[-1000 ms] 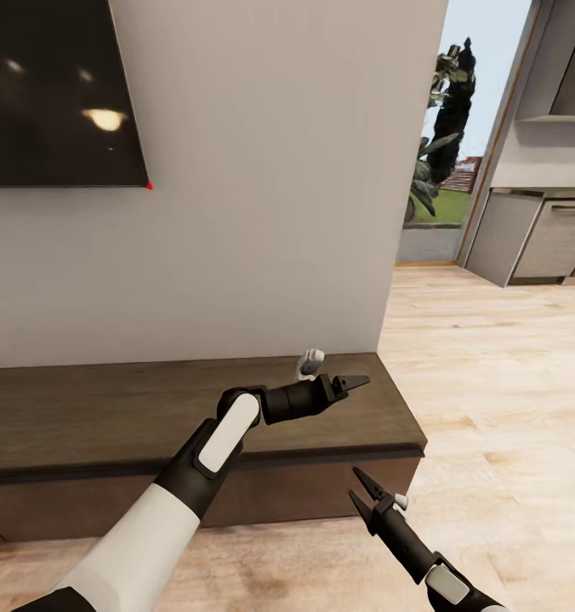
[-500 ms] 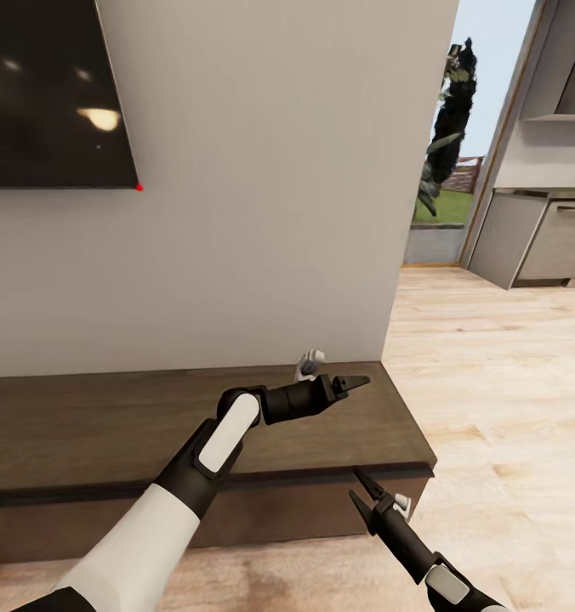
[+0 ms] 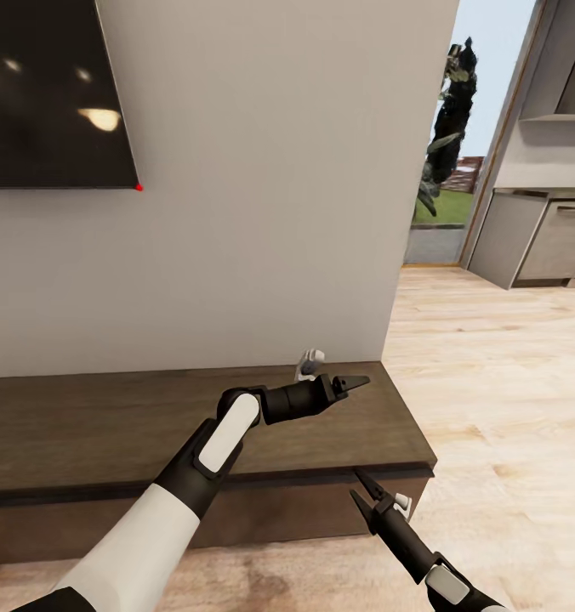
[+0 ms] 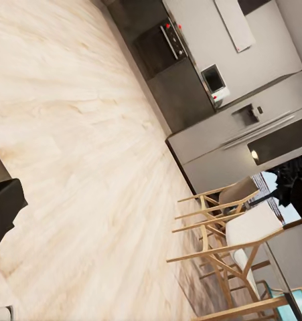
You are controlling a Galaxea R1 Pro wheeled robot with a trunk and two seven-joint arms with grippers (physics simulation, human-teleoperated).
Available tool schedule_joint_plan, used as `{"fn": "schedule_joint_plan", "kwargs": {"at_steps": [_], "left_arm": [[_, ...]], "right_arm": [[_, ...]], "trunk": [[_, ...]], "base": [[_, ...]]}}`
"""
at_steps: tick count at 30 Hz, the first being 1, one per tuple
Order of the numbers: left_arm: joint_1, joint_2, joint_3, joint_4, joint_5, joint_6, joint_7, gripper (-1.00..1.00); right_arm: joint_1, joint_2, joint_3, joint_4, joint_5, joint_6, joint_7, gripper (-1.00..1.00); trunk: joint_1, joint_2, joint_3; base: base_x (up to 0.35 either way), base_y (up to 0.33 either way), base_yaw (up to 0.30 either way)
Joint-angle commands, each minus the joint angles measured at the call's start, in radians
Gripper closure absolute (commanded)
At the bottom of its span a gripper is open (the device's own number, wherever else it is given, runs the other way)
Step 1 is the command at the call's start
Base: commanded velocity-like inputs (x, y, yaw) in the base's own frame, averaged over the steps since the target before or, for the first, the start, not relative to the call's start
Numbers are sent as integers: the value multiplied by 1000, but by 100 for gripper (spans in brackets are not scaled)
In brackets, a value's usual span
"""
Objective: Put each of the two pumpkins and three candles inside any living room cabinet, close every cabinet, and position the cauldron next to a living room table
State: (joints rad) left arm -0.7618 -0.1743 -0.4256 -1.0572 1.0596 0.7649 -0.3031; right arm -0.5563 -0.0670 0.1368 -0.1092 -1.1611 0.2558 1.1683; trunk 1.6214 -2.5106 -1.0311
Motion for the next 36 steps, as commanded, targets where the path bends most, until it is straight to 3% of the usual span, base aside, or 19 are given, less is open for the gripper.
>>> {"fn": "schedule_joint_plan", "kwargs": {"at_steps": [1,5,18,36], "left_arm": [[-1,0,1,0,0,4,-2,-100],[-1,0,1,0,0,4,-2,-100],[-1,0,1,1,0,4,-3,-100],[-1,0,1,1,0,4,-3,-100]], "right_arm": [[-1,0,7,0,-10,9,2,-100],[-1,0,7,0,-11,9,2,-100],[-1,0,7,0,-11,10,1,-100],[-1,0,7,0,-11,8,5,-100]], "trunk": [[0,0,-1],[0,0,-1],[6,-3,-51],[6,-3,-51]], "base": [[0,0,0],[0,0,0],[0,0,0],[0,0,0]]}}
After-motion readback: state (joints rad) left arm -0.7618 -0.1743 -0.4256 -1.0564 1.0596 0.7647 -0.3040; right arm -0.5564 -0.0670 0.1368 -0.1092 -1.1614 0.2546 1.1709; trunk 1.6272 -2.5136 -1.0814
